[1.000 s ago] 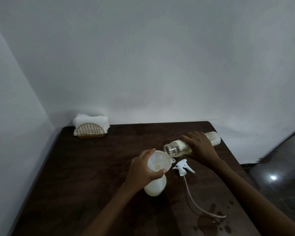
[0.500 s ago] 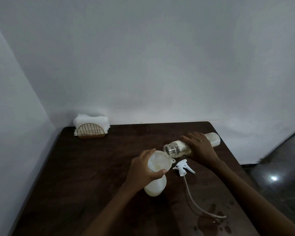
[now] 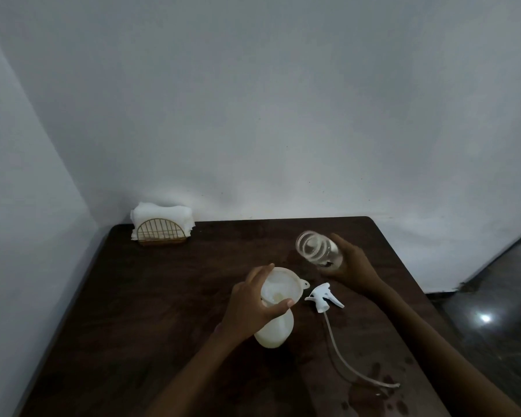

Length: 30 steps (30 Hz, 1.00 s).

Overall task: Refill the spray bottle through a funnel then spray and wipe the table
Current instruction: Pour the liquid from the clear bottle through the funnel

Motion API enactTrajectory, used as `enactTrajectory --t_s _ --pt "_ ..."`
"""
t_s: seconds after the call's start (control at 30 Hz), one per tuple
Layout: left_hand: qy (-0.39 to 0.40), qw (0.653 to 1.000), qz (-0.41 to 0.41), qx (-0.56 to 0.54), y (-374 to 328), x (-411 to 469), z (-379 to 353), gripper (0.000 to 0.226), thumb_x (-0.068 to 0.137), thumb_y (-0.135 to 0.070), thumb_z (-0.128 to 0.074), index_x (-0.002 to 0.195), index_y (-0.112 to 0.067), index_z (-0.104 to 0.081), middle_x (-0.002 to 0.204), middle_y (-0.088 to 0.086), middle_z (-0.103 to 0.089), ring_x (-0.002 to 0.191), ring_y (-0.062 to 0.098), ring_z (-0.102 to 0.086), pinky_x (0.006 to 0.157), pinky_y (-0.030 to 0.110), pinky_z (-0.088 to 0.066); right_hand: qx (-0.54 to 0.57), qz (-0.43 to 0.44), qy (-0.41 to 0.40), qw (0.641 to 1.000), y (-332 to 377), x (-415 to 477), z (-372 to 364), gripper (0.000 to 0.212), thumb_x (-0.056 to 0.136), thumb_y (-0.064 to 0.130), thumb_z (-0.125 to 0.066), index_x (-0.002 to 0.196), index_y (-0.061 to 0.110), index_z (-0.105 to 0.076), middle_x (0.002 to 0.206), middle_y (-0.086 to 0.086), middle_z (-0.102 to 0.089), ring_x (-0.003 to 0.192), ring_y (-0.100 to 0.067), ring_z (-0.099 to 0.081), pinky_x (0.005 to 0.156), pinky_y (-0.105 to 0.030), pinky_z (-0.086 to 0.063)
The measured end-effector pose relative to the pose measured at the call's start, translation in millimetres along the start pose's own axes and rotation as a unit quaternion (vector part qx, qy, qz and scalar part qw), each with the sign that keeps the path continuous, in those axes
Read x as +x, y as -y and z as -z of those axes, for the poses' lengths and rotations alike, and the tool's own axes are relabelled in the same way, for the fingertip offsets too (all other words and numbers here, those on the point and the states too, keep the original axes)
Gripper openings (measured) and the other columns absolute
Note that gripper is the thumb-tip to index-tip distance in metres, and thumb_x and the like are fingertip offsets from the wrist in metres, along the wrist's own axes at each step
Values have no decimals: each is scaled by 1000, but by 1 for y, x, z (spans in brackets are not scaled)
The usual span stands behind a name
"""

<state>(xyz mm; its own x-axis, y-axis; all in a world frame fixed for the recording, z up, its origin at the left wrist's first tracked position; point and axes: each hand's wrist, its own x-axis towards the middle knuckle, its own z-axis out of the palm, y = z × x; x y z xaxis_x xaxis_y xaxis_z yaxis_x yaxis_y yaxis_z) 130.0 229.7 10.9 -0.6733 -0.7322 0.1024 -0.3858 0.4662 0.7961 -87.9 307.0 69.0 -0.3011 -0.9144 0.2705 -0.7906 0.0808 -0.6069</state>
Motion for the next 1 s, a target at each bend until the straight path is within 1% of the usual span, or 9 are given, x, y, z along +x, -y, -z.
enactTrajectory --t_s 0.1,0.27,0.53,0.6,0.67,0.73,0.8,0.87,1.0 --pt "-1 1000 4 -7 -1 0 1 92 62 -76 -54 138 -27 -38 140 -10 -43 122 11 -47 99 36 -46 95 -64 -22 993 2 3 7 54 63 1 -80 106 22 -55 91 11 -65 78 11 -60 68 -3 -43" --pt "7 1000 13 -7 -1 1 2 94 60 -76 -54 139 -27 -37 143 -10 -40 125 11 -44 101 39 -44 237 -121 -18 964 3 5 14 42 67 2 -79 103 7 -58 88 -3 -69 76 -5 -68 67 -18 -52" --pt "7 999 26 -22 0 1 2 94 58 -77 -56 138 -30 -38 142 -12 -40 126 14 -43 102 43 -43 280 -126 -14 952 9 13 14 36 69 2 -77 101 -1 -60 88 -8 -70 79 -15 -68 70 -29 -52" --pt "7 999 24 -23 -1 1 2 93 59 -76 -56 138 -30 -38 142 -12 -41 125 12 -44 102 43 -43 237 -109 -7 965 12 14 11 42 66 1 -79 103 6 -58 88 -3 -69 79 -9 -67 72 -23 -53" --pt "5 999 20 -27 -2 0 2 92 59 -75 -57 137 -30 -39 141 -13 -41 124 12 -45 101 42 -44 169 -78 -15 982 15 14 6 47 64 0 -81 100 16 -56 84 10 -65 73 5 -63 68 -8 -47" --pt "2 999 15 -29 -1 0 3 91 60 -74 -58 137 -29 -40 139 -12 -43 123 10 -46 100 40 -45 93 -48 -28 994 18 12 0 45 63 0 -81 96 19 -57 80 15 -60 68 4 -60 63 -4 -42" --pt "1 999 18 -31 -2 0 2 91 59 -74 -58 136 -29 -41 138 -11 -45 122 10 -46 100 40 -45 -2 -12 -29 1000 17 9 -4 39 62 6 -81 95 13 -62 80 7 -61 75 -9 -60 64 -16 -44" --pt "1 999 20 -32 -1 1 2 91 58 -74 -59 136 -30 -41 137 -11 -45 121 11 -47 99 41 -45 -105 33 -24 994 13 7 -8 45 59 15 -83 99 9 -64 87 -2 -64 81 -22 -59 68 -31 -43" --pt "1 999 18 -31 0 2 1 90 59 -75 -59 135 -30 -42 136 -13 -46 120 9 -48 100 41 -44 -226 118 -19 967 -2 7 -15 52 55 37 -83 98 14 -64 86 -3 -65 73 -26 -59 65 -34 -41"
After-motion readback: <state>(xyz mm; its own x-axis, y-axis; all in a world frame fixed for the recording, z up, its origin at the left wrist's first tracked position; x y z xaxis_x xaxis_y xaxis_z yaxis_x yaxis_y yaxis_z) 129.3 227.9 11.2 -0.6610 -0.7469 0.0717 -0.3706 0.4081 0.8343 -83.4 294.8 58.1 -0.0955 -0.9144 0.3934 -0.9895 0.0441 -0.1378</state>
